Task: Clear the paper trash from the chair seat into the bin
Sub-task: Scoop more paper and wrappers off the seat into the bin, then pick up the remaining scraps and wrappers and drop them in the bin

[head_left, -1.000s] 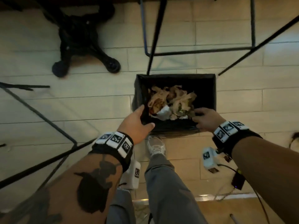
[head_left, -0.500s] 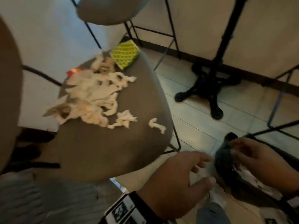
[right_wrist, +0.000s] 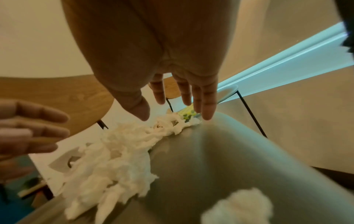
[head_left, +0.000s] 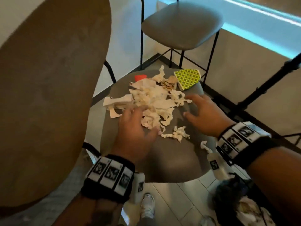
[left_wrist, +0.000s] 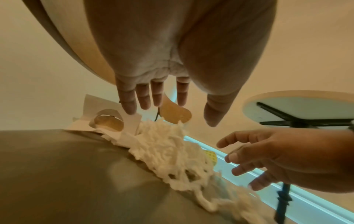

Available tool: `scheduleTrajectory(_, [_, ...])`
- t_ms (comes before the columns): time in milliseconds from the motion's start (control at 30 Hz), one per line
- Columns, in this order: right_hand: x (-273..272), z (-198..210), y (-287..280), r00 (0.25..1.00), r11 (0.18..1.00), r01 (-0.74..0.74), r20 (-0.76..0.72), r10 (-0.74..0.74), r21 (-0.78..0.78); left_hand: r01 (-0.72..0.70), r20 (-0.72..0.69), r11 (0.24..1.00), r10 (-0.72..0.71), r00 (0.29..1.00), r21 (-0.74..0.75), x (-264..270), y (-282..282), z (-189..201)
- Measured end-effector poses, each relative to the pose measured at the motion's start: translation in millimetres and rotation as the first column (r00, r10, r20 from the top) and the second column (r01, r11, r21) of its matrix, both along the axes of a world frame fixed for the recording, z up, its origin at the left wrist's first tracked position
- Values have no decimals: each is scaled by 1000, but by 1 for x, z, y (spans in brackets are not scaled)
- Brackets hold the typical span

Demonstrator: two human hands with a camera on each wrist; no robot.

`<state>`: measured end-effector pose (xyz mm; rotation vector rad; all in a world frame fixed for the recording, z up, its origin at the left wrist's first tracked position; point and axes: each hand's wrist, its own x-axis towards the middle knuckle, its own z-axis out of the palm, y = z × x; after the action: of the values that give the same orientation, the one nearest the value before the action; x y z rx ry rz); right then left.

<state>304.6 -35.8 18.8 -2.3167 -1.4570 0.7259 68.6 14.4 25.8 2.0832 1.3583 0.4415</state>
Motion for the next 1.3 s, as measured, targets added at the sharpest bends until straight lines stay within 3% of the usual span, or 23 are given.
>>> scheduleTrajectory(200, [-14, -21, 45, 988, 985, -123, 81, 134, -122, -179, -219, 984, 179, 959, 20, 17, 61, -12])
scheduleTrajectory(367, [-27, -26, 47, 925, 955, -213, 272, 265, -206, -206, -429, 976, 156, 890, -73, 23, 90, -26])
scheduleTrajectory(500, [-23, -26, 45, 922, 949, -274, 238, 306, -159, -215, -523, 973, 138, 841, -89, 22, 97, -32])
scheduleTrajectory(667, [-16, -25, 42, 939, 945, -304, 128, 319, -121, -223, -540, 975, 195, 819, 15, 26, 97, -27])
scheduleTrajectory(867, [-9, -16, 40, 978, 977, -205, -36, 203, -57, -208, -587, 978, 165, 793, -5, 24, 83, -22])
scheduleTrajectory(967, [-8, -11, 37, 988, 992, -128, -87, 128, 8, -189, -565, 982, 145, 813, -21, 22, 71, -20])
scheduleTrajectory(1067, [-18, -7, 29, 971, 982, -185, -157, 178, -31, -189, -553, 981, 133, 822, -45, 20, 55, -16])
scheduleTrajectory(1200, [-44, -14, 22, 936, 930, -344, 32, 350, -129, -182, -533, 981, 118, 838, -68, 15, 44, -14])
scheduleTrajectory(1300, [-49, -22, 25, 931, 932, -354, 71, 359, -72, -185, -529, 980, 116, 841, -79, 14, 41, -11])
